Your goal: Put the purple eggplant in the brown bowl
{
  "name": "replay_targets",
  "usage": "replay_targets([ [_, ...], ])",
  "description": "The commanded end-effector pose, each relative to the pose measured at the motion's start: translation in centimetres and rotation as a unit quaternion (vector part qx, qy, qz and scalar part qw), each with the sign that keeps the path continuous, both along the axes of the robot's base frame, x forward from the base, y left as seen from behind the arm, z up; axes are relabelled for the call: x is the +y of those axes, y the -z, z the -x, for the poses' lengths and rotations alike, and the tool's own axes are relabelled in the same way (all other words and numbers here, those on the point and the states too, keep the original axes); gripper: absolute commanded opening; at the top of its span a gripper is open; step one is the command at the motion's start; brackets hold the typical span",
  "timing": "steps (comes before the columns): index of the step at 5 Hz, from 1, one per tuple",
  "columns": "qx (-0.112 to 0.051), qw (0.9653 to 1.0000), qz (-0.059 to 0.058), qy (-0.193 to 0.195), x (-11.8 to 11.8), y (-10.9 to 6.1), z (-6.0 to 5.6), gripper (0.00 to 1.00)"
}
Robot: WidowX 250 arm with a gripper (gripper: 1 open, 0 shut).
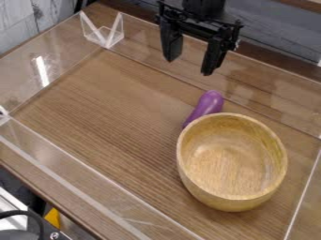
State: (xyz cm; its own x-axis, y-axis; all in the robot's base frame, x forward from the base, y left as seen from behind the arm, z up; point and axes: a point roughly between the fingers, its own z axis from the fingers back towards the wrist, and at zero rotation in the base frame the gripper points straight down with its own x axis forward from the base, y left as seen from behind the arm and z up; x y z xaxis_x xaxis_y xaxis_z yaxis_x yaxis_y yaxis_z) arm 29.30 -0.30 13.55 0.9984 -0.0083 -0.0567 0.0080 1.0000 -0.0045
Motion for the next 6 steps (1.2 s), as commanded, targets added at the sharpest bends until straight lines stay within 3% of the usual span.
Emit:
replay_targets([
  [1, 0.007, 1.0000, 0.004, 0.001, -0.1, 1.2, 0.5, 1.00],
  [2, 0.016, 0.9997, 0.014, -0.010, -0.3, 3.2, 0.4, 1.00],
  [3, 0.013, 0.9997, 0.018, -0.001, -1.2, 4.6, -0.8, 1.00],
  [4, 0.005, 0.9997, 0.021, 0.013, -2.0, 5.3, -2.0, 1.00],
  [6, -0.001, 0.9995, 0.024, -0.022, -1.7, 5.0, -4.0, 1.00],
])
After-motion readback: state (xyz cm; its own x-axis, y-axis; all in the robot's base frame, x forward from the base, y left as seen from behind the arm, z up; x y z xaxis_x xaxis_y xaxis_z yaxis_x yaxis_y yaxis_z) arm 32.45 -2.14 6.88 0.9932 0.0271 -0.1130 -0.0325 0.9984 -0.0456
